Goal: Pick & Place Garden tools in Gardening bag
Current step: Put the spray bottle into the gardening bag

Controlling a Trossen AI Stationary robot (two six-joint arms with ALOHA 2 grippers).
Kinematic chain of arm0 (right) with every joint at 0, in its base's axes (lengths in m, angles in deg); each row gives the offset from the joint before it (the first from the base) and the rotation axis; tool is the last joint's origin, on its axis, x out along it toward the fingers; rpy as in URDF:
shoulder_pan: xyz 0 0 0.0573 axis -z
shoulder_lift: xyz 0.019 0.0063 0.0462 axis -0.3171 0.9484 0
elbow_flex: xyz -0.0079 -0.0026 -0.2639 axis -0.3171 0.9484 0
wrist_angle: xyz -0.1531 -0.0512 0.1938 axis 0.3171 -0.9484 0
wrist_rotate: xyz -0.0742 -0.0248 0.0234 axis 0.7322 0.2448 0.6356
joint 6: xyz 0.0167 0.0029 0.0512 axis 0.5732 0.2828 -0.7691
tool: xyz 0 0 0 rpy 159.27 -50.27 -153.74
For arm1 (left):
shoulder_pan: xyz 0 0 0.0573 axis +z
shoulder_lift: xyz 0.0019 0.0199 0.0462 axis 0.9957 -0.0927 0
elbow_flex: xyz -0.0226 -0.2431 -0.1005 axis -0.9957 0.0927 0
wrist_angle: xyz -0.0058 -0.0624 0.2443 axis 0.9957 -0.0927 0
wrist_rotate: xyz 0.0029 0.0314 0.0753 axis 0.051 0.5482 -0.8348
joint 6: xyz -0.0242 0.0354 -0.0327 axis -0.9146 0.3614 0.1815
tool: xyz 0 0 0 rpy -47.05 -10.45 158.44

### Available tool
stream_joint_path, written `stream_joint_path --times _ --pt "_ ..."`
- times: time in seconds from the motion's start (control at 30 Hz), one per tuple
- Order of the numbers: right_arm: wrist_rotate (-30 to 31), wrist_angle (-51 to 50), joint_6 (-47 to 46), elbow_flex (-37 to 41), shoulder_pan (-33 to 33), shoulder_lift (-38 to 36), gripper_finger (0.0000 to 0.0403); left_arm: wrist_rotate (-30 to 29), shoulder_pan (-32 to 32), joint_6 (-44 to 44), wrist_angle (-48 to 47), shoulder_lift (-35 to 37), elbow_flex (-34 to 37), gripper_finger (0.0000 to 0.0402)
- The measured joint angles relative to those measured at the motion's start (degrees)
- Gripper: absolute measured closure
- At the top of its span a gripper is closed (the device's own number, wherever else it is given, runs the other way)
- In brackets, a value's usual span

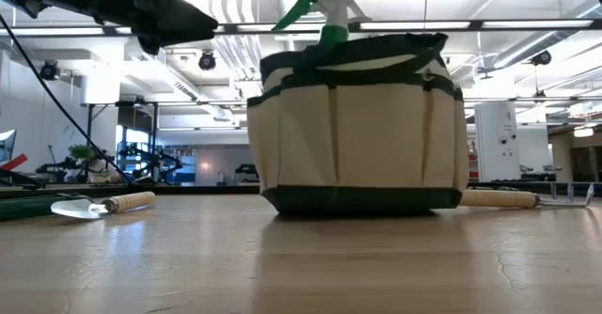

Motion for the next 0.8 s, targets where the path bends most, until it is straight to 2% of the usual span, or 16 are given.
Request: stream_joint_path --times 0.37,0.63,0.8 --pt "0.35 -4.23 -4.08 -0.01 0.27 0.0 0.0363 0.01 0.02 -0.07 -0.04 0.0 0.0 0.0234" --pt "-4.89 -5.53 -8.75 -0.06 1.25 -0.02 0.0363 2.4 0.0 -0.52 -0.09 -0.94 0.0 0.0234" --pt "-10.42 -5.26 -10.34 -0.08 1.76 -0.02 0.0363 2.44 0.04 -0.52 -0.01 -1.57 0.0 0.0234"
